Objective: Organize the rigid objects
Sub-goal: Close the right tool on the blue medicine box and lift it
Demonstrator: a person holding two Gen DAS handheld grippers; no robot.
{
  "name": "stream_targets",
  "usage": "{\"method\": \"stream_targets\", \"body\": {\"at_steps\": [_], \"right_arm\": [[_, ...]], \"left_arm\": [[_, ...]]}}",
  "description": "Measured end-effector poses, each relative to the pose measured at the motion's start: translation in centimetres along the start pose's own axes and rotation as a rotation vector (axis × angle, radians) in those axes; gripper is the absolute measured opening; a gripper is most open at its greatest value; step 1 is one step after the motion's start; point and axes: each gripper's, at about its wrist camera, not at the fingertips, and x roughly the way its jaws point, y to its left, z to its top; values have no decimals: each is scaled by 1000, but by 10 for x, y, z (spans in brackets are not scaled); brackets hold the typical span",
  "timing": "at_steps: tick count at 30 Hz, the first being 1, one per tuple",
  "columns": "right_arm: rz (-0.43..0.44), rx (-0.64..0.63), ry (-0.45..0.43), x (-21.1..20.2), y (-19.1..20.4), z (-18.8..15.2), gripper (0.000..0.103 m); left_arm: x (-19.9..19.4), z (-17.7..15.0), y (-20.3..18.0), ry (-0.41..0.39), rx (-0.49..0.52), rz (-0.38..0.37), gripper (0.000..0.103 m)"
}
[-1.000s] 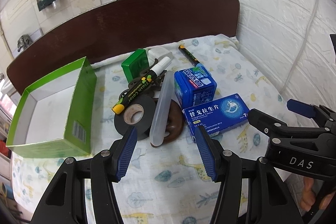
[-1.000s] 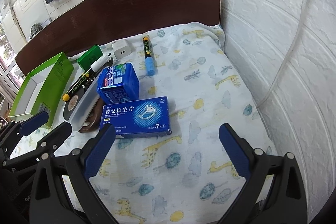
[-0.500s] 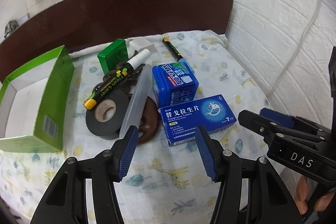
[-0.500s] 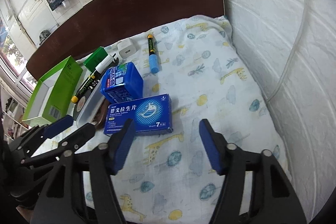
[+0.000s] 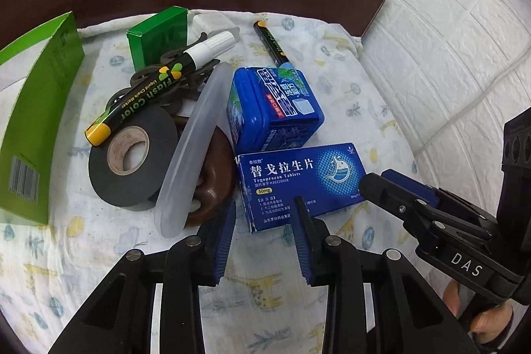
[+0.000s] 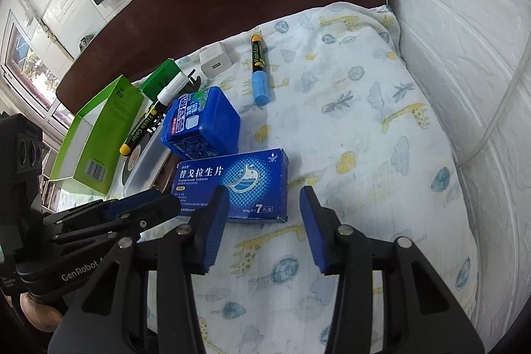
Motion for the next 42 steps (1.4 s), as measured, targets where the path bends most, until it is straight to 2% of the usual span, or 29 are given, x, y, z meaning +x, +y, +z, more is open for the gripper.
{"method": "stream_targets", "body": {"at_steps": [8,12,14,22,26,32,42], "right_arm": [[7,1,40,14,-7,5,42],[33,33,73,23,-12,6,35],[49,45,77,25,-13,7,35],[-13,23,73,15,-2,5,35],[-46,-4,32,0,9,5,35],[-46,-43,-24,-22,33,12,35],[1,-177,-102,-40,110,27,35]], "left_arm": [[17,11,6,54,-49,-50,33],[23,18,7,69,-55,-72,33],[26,21,6,72,-44,-77,33],[21,19,0,86,4,-100,33],[5,16,-6,49,50,-91,33],[-32,21,4,-34,54,-109,33],[-107,25,53,-215,33,-54,33]]}}
